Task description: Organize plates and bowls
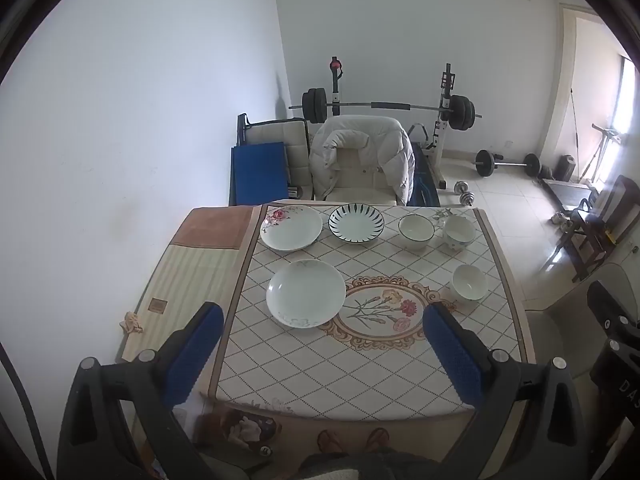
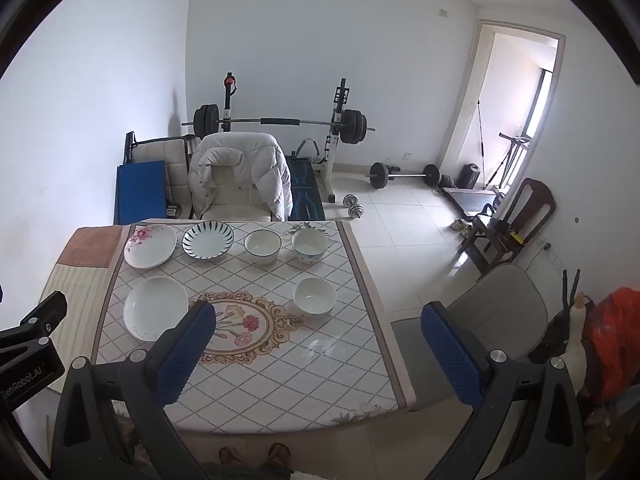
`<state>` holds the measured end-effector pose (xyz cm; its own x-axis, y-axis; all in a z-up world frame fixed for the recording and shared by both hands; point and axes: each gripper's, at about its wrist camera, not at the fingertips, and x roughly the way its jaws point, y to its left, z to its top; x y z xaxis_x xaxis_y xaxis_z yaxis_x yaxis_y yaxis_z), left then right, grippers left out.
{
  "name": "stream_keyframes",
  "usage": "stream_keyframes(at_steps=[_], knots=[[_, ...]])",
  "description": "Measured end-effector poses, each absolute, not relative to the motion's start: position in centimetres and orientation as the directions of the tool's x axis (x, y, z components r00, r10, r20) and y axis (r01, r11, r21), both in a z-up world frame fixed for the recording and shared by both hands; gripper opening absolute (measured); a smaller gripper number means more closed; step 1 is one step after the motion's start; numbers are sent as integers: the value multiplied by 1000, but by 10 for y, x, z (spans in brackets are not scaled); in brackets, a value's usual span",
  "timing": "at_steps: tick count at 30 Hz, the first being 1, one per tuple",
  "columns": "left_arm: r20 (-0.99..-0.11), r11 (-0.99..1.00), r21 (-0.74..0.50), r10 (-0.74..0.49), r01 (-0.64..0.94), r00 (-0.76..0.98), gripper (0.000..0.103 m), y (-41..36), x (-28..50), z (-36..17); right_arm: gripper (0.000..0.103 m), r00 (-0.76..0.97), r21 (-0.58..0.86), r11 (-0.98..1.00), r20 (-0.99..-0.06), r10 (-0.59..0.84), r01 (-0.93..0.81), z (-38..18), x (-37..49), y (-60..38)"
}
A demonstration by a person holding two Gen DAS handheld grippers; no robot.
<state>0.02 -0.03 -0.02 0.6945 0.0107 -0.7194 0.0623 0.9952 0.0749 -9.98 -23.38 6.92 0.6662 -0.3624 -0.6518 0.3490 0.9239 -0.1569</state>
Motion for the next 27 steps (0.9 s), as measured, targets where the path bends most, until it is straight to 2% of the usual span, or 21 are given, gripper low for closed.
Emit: stream_keyframes(at_steps=[27], knots=[[-723, 996, 65, 2, 65, 691, 102, -6, -1, 4, 103, 668, -149, 930, -658, -348, 337, 71, -97, -235]])
